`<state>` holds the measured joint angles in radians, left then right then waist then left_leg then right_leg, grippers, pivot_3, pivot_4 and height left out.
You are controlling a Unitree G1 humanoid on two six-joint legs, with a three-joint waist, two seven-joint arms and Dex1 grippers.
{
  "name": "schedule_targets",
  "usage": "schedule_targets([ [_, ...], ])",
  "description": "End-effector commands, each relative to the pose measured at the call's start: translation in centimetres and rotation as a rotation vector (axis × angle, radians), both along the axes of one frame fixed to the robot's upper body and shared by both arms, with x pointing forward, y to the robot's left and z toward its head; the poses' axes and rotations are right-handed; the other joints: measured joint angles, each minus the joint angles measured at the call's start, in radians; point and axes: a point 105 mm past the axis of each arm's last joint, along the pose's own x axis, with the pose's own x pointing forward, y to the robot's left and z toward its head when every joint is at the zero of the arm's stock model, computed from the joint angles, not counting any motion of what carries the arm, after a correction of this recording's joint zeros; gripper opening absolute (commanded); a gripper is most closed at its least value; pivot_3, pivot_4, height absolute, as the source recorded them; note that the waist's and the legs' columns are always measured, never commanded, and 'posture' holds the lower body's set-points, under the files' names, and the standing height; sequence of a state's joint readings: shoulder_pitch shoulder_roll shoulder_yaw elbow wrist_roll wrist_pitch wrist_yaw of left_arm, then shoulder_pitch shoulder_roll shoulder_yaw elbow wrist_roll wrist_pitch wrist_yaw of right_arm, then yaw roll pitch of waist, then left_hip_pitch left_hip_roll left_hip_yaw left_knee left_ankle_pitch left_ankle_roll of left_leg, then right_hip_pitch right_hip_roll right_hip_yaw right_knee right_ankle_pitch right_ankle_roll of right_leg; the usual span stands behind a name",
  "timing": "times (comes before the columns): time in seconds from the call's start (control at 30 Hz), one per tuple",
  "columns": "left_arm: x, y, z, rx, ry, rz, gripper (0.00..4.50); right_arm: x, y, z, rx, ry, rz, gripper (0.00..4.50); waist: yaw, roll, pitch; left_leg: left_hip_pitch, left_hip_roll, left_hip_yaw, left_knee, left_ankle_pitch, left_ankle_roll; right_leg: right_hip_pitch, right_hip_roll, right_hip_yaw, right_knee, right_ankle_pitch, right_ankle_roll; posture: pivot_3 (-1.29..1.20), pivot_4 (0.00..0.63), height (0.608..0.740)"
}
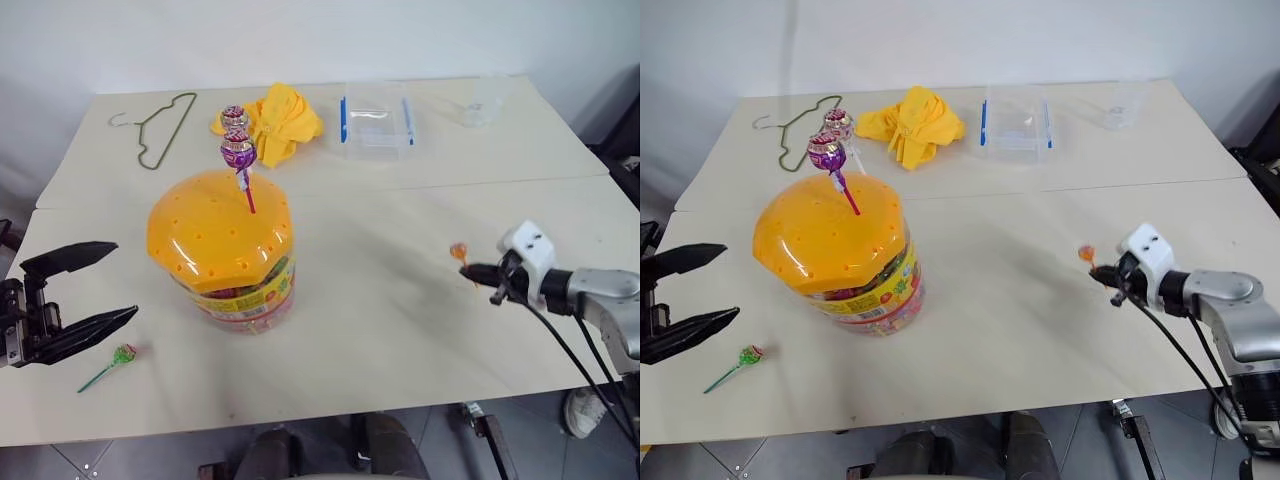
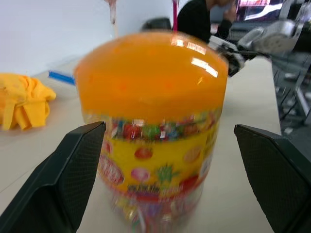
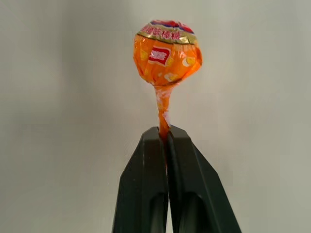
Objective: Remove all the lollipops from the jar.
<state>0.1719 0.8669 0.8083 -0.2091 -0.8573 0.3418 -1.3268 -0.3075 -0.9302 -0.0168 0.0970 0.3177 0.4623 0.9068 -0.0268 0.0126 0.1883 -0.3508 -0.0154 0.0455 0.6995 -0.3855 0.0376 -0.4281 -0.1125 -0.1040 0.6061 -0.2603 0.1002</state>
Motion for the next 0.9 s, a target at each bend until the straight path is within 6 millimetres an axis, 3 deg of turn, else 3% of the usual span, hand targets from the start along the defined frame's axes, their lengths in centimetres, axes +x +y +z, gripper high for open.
schedule_targets([
  [0.03, -0.5, 0.0, 0.0, 0.062, -0.011, -0.031, 4.50, -0.5, -1.7, -1.5, -0.032, 0.064, -0.041, 0.48, 0.002, -0.003, -0.002, 0.000, 0.000, 0.000, 0.000, 0.000, 0.000, 0.000, 0.000, 0.000, -0.001, 0.000, 0.000, 0.00, 0.150, 0.740],
  [0.17, -0.8, -0.3, 0.4, 0.062, -0.022, -0.044, 4.50, -0.7, -2.1, -1.1, -0.013, 0.041, -0.008, 1.71, 0.013, -0.006, -0.004, -0.001, 0.000, -0.008, 0.002, 0.000, 0.000, 0.004, -0.002, 0.001, -0.004, 0.000, 0.000, 0.00, 0.150, 0.740],
  [0.33, -0.8, 0.6, 0.8, 0.001, -0.050, 0.020, 4.50, -1.4, -0.1, 3.7, 0.134, -0.213, 0.273, 3.38, 0.019, -0.002, -0.001, -0.002, 0.000, -0.008, 0.001, -0.001, -0.001, 0.003, -0.002, 0.001, -0.004, 0.000, 0.000, 0.00, 0.150, 0.740],
  [0.47, -1.0, 1.1, 1.4, -0.113, -0.075, 0.080, 4.50, -2.1, 3.0, 7.5, 0.303, -0.339, 0.475, 3.38, 0.014, 0.002, 0.001, -0.001, 0.000, -0.007, 0.001, 0.000, 0.000, 0.003, -0.001, 0.001, -0.003, 0.000, 0.000, 0.00, 0.150, 0.740],
  [0.53, -1.0, 1.5, 1.5, -0.177, -0.040, 0.130, 4.50, -2.2, 5.6, 9.8, 0.388, -0.395, 0.571, 3.38, 0.006, 0.001, 0.001, -0.001, 0.001, -0.007, 0.001, 0.000, 0.000, 0.003, -0.001, 0.001, -0.003, 0.000, 0.000, 0.00, 0.150, 0.740],
  [0.77, -2.3, 2.1, 1.4, -0.288, -0.097, 0.155, 4.50, -4.0, 17.9, 17.1, 0.671, -0.457, 0.904, 3.38, -0.001, 0.002, 0.001, -0.002, 0.001, -0.009, 0.001, -0.001, -0.002, 0.001, -0.001, 0.000, -0.001, 0.000, -0.001, 0.00, 0.150, 0.740],
  [0.9, -2.4, 1.8, 0.8, -0.316, -0.060, 0.147, 4.50, -3.9, 22.1, 18.6, 0.719, -0.420, 0.935, 3.38, 0.003, 0.001, 0.000, -0.003, 0.000, -0.010, 0.002, -0.001, -0.002, 0.000, -0.002, -0.001, 0.000, 0.000, -0.001, 0.00, 0.150, 0.740],
])
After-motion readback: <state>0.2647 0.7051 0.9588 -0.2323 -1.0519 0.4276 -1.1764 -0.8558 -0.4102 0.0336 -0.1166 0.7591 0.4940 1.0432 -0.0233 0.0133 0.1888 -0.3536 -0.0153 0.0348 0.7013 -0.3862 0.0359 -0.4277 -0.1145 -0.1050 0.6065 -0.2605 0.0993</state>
